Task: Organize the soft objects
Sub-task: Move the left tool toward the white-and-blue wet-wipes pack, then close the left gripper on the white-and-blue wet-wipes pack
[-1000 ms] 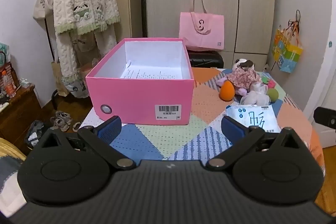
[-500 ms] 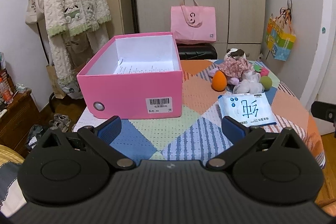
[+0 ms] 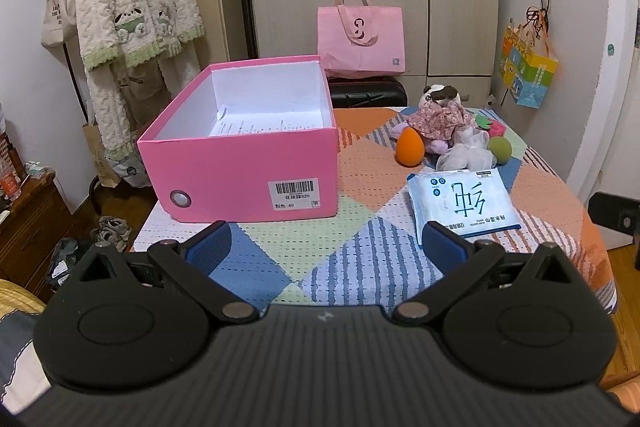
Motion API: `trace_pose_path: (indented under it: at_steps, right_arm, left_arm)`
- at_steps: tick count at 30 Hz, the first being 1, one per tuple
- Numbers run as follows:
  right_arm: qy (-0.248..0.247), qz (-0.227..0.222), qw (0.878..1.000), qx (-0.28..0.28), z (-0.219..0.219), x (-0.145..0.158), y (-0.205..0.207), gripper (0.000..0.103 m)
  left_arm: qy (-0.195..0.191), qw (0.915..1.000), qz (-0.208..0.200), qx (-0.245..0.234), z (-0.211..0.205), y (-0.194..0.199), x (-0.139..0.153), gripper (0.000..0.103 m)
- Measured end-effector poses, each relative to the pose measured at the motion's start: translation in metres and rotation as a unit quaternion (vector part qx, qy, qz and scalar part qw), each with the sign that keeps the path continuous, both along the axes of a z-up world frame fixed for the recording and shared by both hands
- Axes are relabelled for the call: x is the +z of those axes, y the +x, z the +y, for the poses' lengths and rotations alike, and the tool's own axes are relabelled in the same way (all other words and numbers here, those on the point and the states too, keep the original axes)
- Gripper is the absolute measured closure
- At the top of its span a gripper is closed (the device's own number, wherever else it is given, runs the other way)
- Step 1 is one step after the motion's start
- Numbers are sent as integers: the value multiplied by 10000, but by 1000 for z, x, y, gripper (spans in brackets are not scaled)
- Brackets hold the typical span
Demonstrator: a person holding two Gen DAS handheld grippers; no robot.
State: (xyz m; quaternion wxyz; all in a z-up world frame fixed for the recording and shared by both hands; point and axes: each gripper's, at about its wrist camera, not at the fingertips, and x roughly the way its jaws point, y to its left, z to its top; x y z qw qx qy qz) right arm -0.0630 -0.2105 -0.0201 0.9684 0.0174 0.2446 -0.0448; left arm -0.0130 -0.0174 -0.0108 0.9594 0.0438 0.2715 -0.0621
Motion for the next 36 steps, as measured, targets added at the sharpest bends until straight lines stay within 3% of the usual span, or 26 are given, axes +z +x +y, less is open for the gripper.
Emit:
trace_pose_path:
  at_steps: [24, 36]
  right_arm:
    - [-49, 40, 9999, 78, 3, -3, 1, 0]
    - [-156, -43, 9994, 294, 9, -1, 0, 0]
  left_arm:
    - [29, 9998, 184, -79, 0, 9, -7, 0]
    - [-27, 9999, -67, -105, 4, -3, -2, 0]
